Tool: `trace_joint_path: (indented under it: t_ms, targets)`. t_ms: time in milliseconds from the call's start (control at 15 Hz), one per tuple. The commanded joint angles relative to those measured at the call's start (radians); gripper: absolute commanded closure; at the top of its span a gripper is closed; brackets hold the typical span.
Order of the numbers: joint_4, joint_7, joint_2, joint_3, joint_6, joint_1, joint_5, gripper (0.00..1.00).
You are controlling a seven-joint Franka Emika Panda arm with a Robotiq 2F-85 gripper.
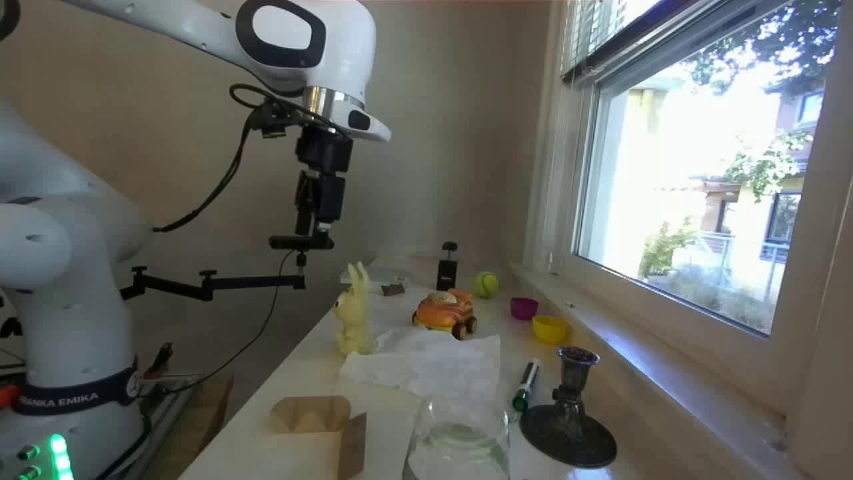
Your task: Put the shiny object in the purple vessel.
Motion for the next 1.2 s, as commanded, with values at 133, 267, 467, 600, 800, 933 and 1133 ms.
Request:
trace_joint_path:
  t_ms: [133,267,467,600,800,933,1133]
  targets:
    - [0.002,0.005,0.000,-0.006,-0.002,0.008,-0.004,0.00]
    - [0.002,0.005,0.000,-0.006,-0.002,0.008,-0.004,0.00]
    - [0.002,0.005,0.000,-0.006,-0.002,0.008,-0.004,0.00]
    - [0.002,0.005,0.000,-0.006,-0.002,0.008,-0.004,0.00]
    - [0.008,0.006,0.026,-0.042,0.013,-0.022,-0.012,0.00]
    - [0.017,0.017,0.044,-0.067,0.021,-0.053,-0.030,0.00]
    - [0.146,0.122,0.218,-0.043,0.070,-0.057,0.009,0.00]
